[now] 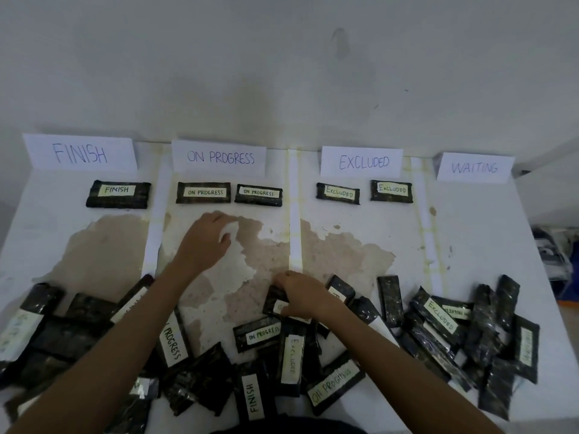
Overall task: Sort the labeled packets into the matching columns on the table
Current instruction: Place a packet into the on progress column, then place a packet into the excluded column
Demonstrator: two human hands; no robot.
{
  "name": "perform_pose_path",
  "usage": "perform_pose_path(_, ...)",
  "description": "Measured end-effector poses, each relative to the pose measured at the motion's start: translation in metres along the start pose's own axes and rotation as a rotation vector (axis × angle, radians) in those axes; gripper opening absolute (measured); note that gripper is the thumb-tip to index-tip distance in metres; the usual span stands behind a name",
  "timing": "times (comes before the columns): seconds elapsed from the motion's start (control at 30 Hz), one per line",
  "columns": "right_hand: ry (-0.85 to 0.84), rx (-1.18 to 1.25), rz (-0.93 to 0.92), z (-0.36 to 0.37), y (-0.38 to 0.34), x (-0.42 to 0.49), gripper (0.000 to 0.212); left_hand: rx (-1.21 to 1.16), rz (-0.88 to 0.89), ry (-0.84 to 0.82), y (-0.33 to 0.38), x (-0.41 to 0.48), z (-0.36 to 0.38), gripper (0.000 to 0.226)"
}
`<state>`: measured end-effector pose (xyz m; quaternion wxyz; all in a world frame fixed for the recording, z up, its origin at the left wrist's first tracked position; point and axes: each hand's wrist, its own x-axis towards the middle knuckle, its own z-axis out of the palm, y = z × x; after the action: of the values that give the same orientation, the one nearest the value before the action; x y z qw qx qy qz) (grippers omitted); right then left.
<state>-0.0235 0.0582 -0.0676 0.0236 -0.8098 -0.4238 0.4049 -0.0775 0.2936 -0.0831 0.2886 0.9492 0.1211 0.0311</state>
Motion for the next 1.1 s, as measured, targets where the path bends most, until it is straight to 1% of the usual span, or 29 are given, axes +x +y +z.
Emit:
perform_pose_path(0.07,0.002,0.091,-0.021,-0.004,0.003,-0.003,0.030,-0.051,-0.029,-0.041,0.015,-0.024,0.010,0.034)
perform_pose_path(0.1,0.027,0.166,-0.022,-0.008,0.005,-0.006,0.019,-0.084,-0.047,-0.061,0.023,-0.036,0.014,0.032)
perform_pose_path(0.13,0.068,0.243,-0.011,-0.013,0.010,-0.011,0.013,-0.122,-0.056,-0.063,0.033,-0.045,0.018,0.031)
perform_pose_path(0.27,0.298,0.592,0.142,-0.032,0.036,-0.033,0.021,-0.273,-0.156,-0.043,0.077,-0.067,0.039,0.029)
perform_pose_path(0.33,0.380,0.779,0.215,-0.034,0.049,-0.042,0.023,-0.248,-0.148,-0.084,0.098,-0.069,0.053,0.032)
perform_pose_path(0.4,0.419,0.958,0.272,-0.035,0.057,-0.051,0.024,-0.165,-0.088,-0.133,0.114,-0.066,0.068,0.045)
perform_pose_path(0.43,0.429,1.028,0.288,-0.035,0.059,-0.055,0.026,-0.174,-0.088,-0.158,0.121,-0.065,0.073,0.053)
perform_pose_path(0.5,0.449,1.104,0.297,-0.033,0.063,-0.063,0.028,-0.220,-0.092,-0.176,0.135,-0.061,0.080,0.064)
perform_pose_path(0.53,0.459,1.122,0.301,-0.032,0.066,-0.066,0.029,-0.232,-0.090,-0.180,0.142,-0.058,0.084,0.065)
perform_pose_path(0.7,0.543,1.205,0.343,-0.029,0.086,-0.079,0.032,-0.215,-0.054,-0.187,0.158,-0.034,0.098,0.056)
perform_pose_path(0.77,0.594,1.185,0.366,-0.029,0.100,-0.087,0.026,-0.195,-0.032,-0.190,0.164,-0.021,0.103,0.057)
perform_pose_path(0.87,0.659,0.993,0.418,-0.020,0.128,-0.103,0.021,-0.212,-0.027,-0.209,0.180,0.009,0.108,0.061)
perform_pose_path(0.97,0.644,0.773,0.451,-0.005,0.152,-0.116,0.027,-0.147,0.043,-0.220,0.197,0.046,0.124,0.062)
perform_pose_path(1.03,0.629,0.557,0.433,0.008,0.164,-0.119,0.030,-0.100,0.085,-0.236,0.210,0.070,0.138,0.062)
perform_pose_path(1.1,0.623,0.399,0.411,0.020,0.171,-0.119,0.033,-0.038,0.125,-0.239,0.223,0.091,0.153,0.063)
